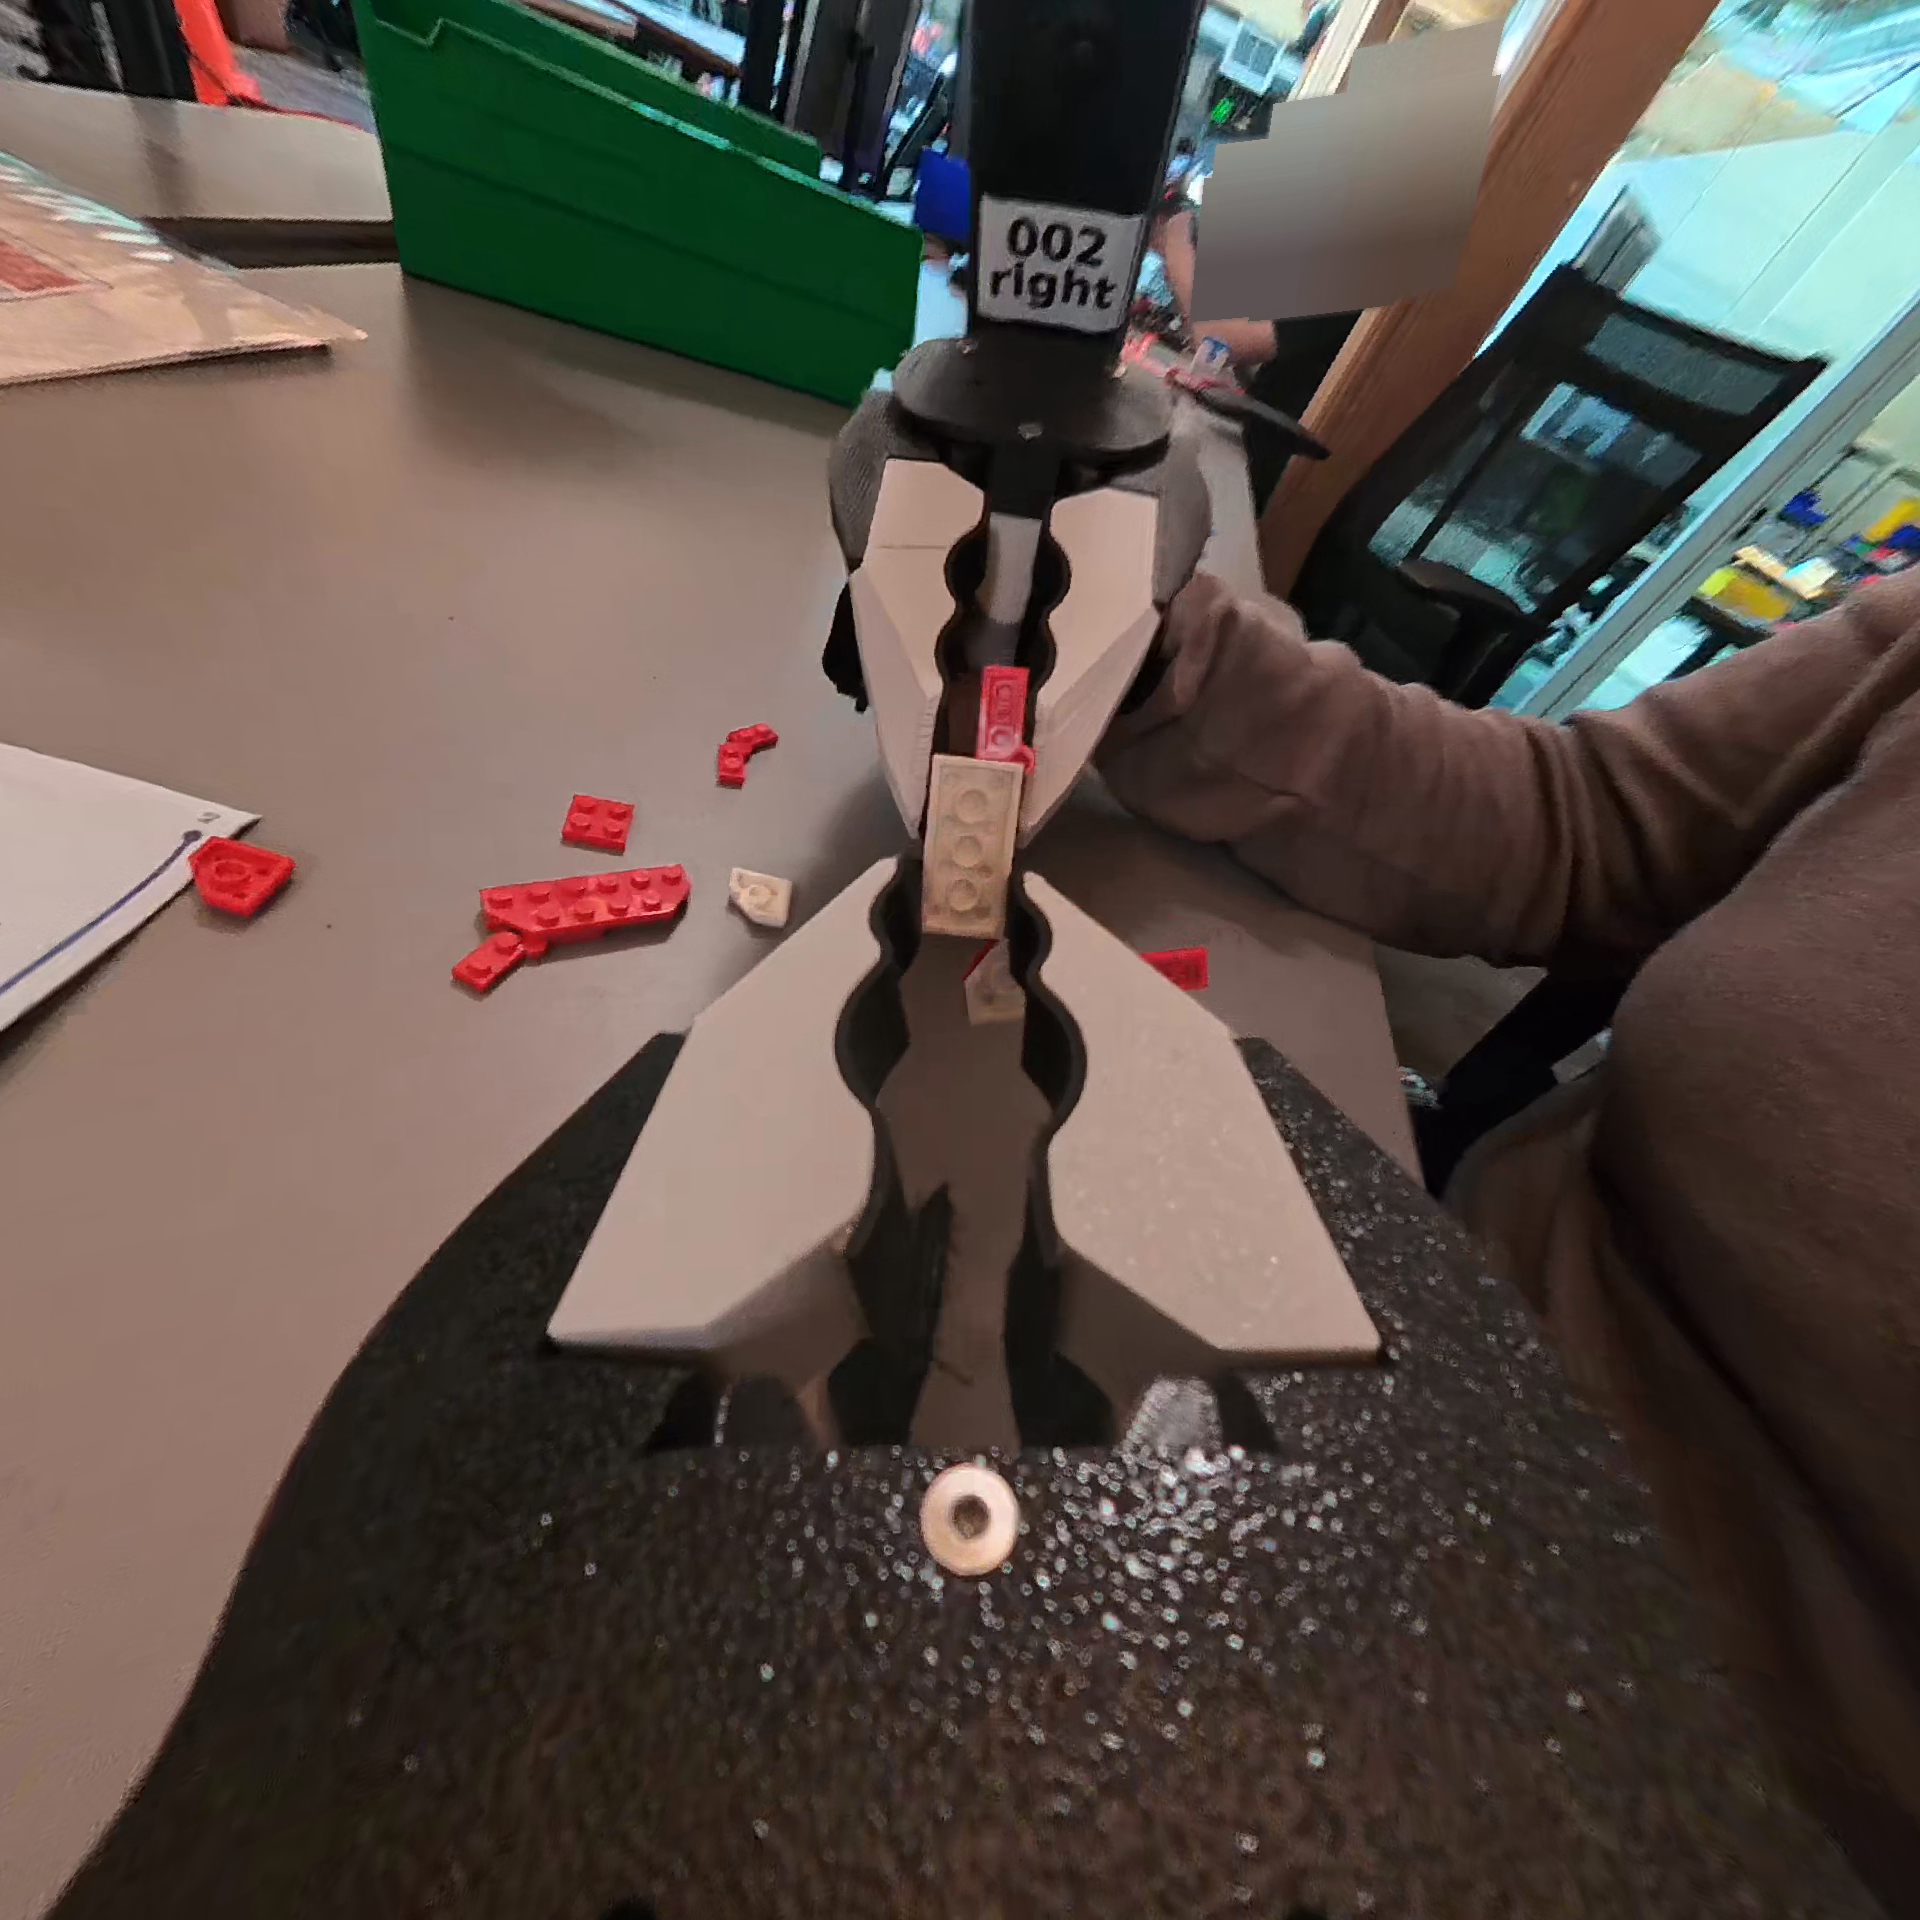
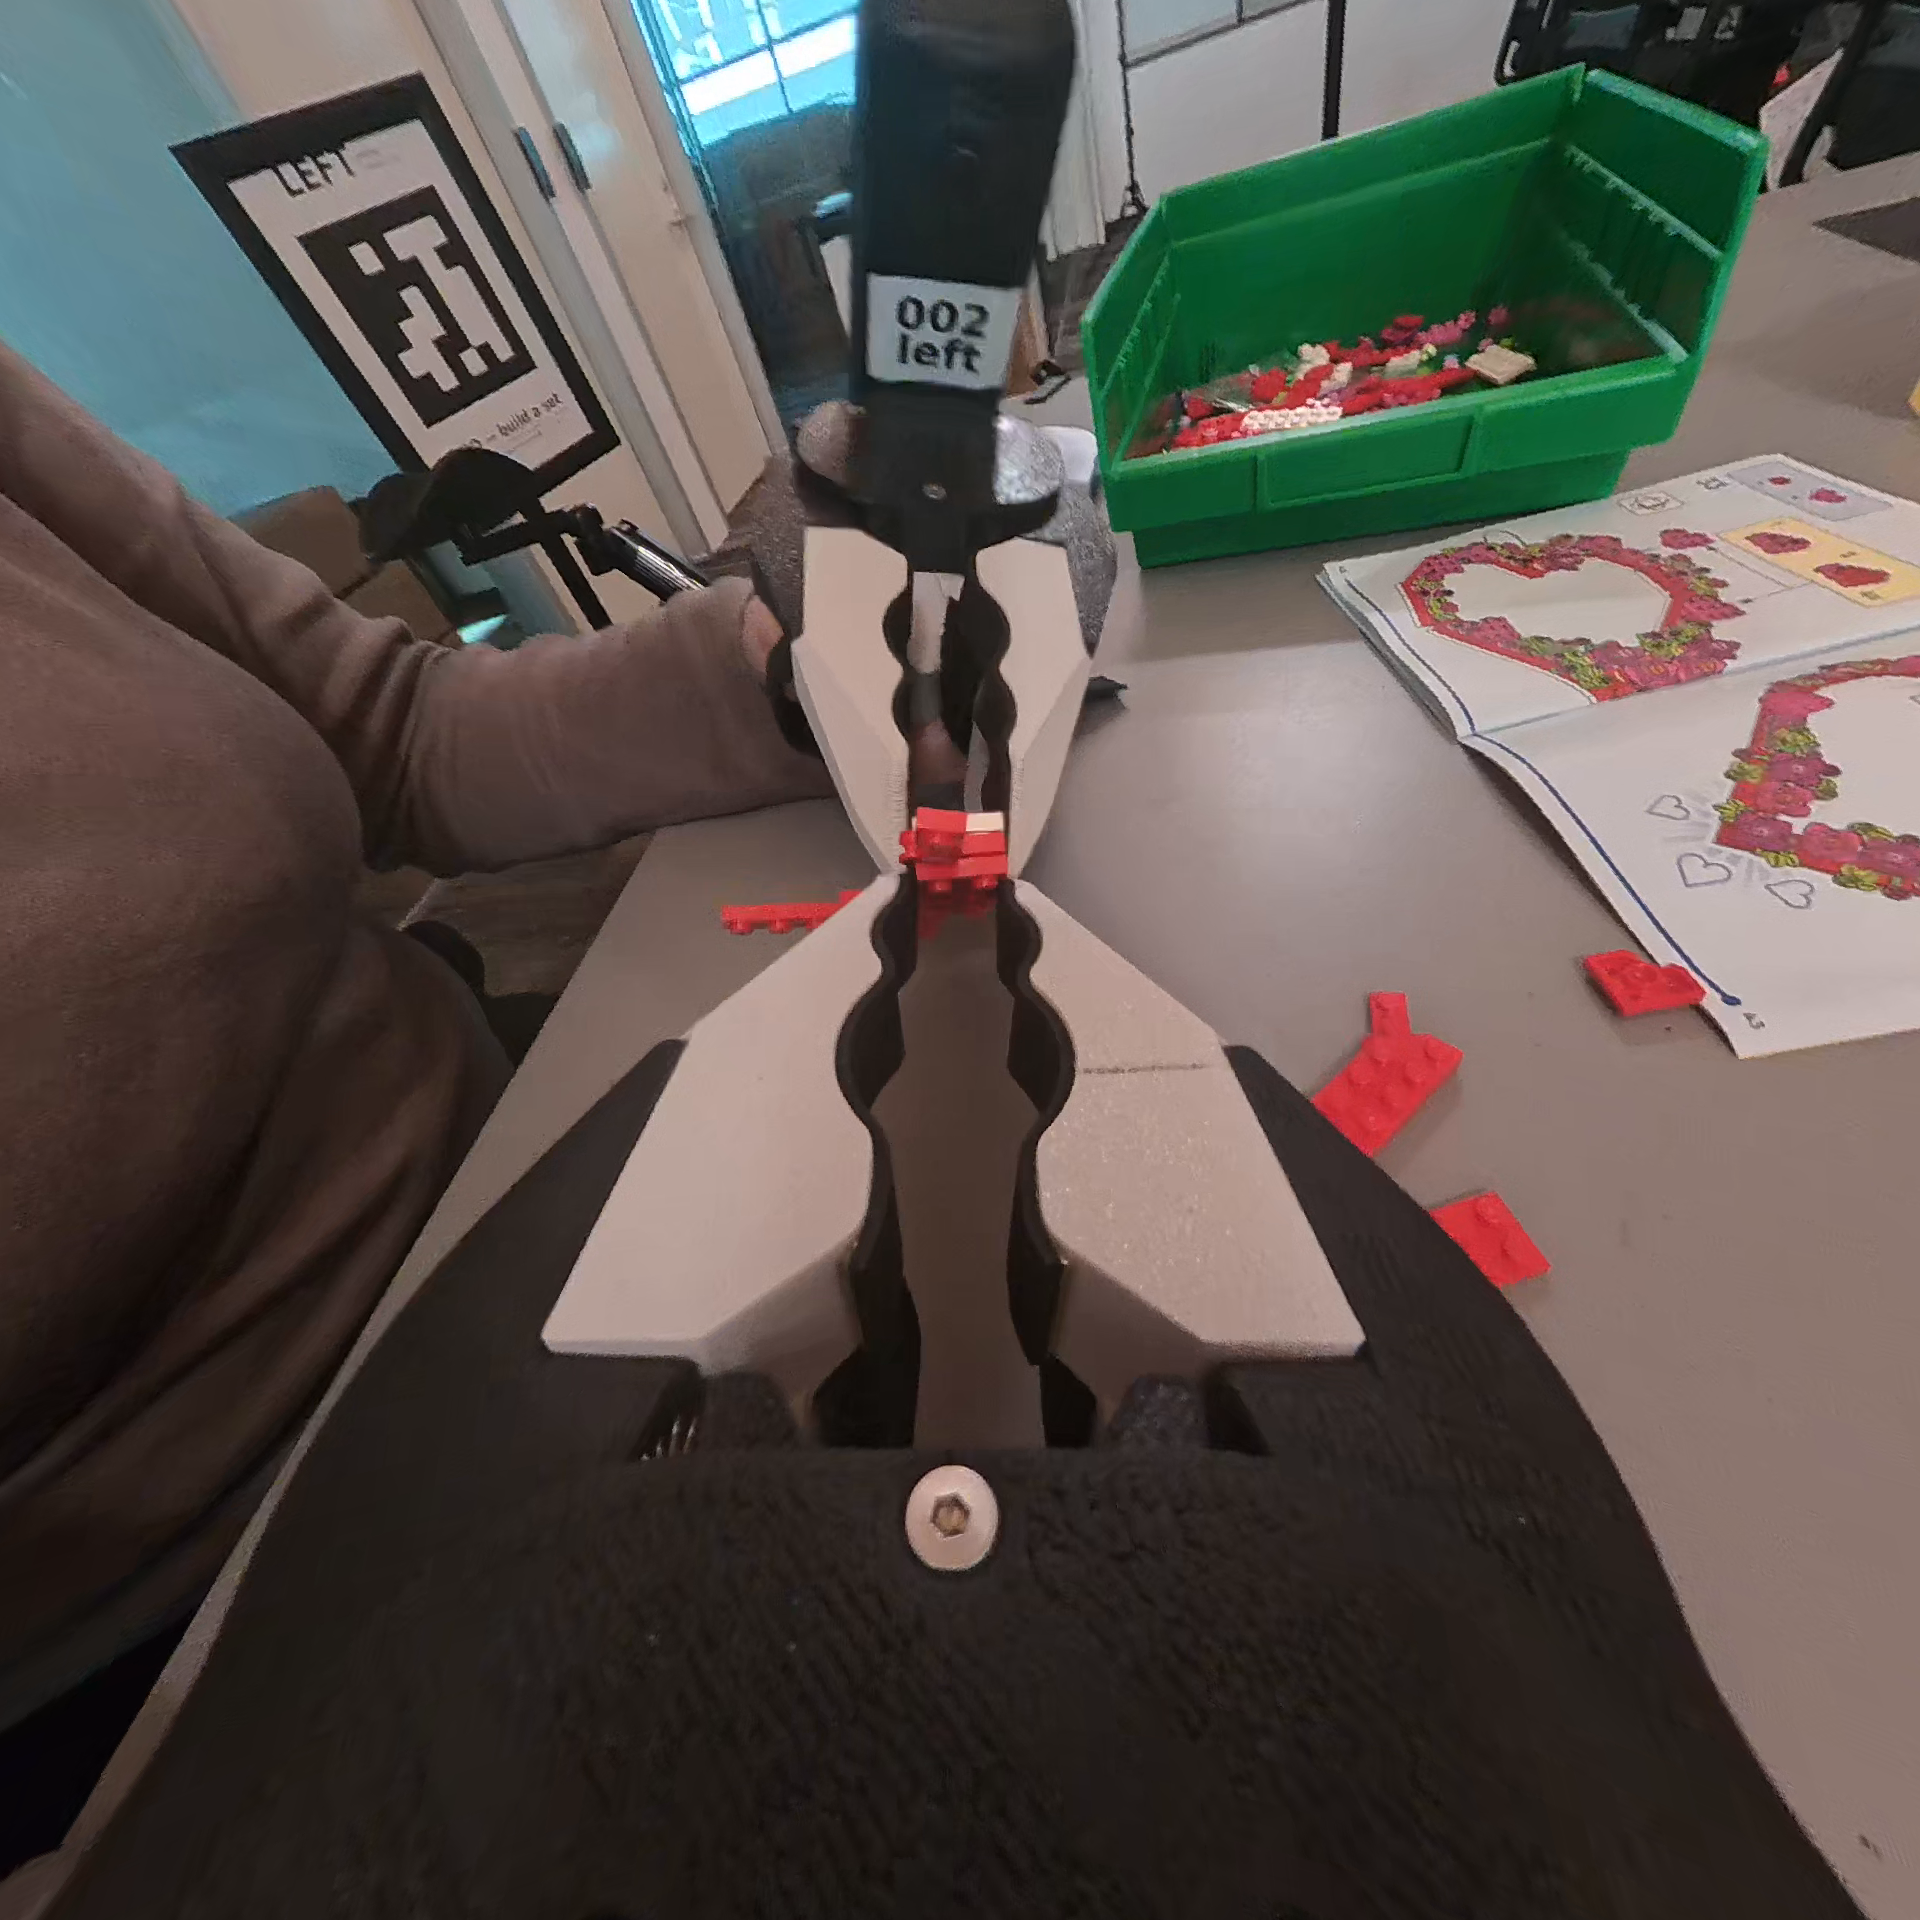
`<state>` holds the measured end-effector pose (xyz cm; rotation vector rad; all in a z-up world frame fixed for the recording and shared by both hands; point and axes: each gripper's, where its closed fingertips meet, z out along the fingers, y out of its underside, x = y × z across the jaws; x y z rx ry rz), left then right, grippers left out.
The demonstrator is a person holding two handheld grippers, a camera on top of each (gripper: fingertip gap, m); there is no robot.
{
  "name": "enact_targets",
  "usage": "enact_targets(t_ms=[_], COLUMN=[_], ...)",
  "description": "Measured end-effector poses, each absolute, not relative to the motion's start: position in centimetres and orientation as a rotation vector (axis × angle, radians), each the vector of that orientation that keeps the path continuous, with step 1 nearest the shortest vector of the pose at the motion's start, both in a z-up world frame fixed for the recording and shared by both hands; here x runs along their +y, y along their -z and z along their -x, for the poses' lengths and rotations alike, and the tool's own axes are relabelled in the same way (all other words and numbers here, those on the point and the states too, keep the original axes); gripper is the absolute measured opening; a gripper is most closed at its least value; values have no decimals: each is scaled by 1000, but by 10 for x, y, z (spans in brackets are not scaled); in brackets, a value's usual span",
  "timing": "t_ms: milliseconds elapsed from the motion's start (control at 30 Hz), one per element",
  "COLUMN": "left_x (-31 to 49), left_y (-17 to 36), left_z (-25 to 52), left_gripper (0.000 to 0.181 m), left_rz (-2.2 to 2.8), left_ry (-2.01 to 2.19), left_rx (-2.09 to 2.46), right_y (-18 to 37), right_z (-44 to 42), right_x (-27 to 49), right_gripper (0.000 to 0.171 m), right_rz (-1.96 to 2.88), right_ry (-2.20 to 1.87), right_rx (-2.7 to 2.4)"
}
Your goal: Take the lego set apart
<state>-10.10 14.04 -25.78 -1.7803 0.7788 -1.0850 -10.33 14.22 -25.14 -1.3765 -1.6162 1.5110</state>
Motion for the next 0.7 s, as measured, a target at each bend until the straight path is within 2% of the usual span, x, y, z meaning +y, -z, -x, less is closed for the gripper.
enact_targets(t_ms=[33, 67, 133, 233, 433, 700], left_x=[141, 142, 142, 141, 143, 141], left_y=[259, 257, 247, 248, 257, 237], left_z=[101, 102, 104, 103, 99, 101], left_gripper=[16, 26, 32, 34, 14, 15], left_rz=[1794, 1789, 1743, 1777, 1823, 1695], left_ry=[1068, 1055, 1057, 1072, 1022, 1108], left_rx=[792, 791, 791, 827, 888, 844], right_y=[252, 252, 255, 257, 258, 245], right_z=[103, 103, 103, 104, 105, 110], right_x=[143, 144, 145, 143, 141, 137], right_gripper=[14, 14, 14, 14, 14, 21], right_rz=[1383, 1389, 1401, 1403, 1398, 1332], right_ry=[-1505, -1498, -1478, -1466, -1448, -1554], right_rx=[-1617, -1615, -1625, -1640, -1657, -1585])
